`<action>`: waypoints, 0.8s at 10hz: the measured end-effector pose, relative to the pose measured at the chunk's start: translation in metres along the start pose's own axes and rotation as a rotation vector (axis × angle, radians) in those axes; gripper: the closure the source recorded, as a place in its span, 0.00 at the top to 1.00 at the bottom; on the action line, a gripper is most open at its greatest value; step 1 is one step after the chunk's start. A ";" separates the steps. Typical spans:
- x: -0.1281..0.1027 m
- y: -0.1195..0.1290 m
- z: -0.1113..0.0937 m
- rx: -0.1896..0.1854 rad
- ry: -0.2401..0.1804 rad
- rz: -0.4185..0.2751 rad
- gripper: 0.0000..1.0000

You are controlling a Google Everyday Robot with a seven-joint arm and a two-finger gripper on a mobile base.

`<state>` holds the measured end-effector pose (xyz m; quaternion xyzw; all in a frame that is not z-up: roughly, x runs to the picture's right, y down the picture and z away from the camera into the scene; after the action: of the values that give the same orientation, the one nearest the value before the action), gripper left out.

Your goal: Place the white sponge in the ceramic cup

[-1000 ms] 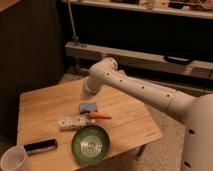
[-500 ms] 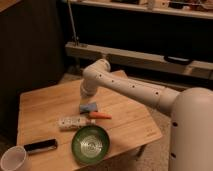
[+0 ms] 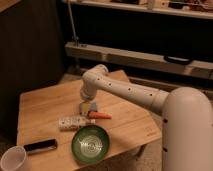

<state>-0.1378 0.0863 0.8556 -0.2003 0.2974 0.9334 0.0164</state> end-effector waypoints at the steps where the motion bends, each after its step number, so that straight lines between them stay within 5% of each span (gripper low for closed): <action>1: -0.001 0.000 0.008 0.014 -0.004 0.001 0.80; 4: -0.004 0.003 0.020 0.031 -0.022 0.005 0.76; 8: -0.007 0.005 0.021 0.034 -0.028 0.011 0.43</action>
<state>-0.1395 0.0952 0.8769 -0.1850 0.3142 0.9310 0.0187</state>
